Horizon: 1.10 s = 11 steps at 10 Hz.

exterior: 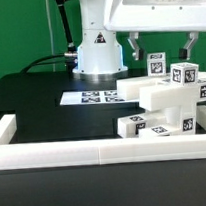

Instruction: Assemble chair

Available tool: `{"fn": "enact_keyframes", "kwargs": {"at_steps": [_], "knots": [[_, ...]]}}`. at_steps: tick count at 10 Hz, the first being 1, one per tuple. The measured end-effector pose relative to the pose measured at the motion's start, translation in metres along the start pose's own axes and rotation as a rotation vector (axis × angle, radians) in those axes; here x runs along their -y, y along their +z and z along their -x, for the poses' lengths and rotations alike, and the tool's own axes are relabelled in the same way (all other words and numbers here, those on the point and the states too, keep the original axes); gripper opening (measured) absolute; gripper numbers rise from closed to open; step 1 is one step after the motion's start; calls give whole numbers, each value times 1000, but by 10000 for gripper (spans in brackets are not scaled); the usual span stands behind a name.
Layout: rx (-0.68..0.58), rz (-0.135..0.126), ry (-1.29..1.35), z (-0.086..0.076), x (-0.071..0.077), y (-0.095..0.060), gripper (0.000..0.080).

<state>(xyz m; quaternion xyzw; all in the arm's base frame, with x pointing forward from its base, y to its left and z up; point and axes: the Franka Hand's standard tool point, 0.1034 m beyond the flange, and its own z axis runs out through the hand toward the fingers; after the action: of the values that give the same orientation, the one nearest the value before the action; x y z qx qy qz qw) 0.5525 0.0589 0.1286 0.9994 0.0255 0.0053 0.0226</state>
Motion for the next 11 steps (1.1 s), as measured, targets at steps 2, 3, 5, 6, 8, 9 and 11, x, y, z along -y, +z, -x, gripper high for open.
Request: {"fn": "enact_keyframes", "kwargs": {"at_steps": [2,3,5,6,8,9,11], "knots": [[103,-2,18,-3,-12,-2,649],[104,-1,19,-6,-13,-3,649],[101,0,26,-5,-13,-1,649],[103,-2,40,-4,-11,0,649],[107,-2,64,-3,-8,1,649],[112,-2,76,0,-3,3,649],[114,-1,86,1,-2,3,649]]}}
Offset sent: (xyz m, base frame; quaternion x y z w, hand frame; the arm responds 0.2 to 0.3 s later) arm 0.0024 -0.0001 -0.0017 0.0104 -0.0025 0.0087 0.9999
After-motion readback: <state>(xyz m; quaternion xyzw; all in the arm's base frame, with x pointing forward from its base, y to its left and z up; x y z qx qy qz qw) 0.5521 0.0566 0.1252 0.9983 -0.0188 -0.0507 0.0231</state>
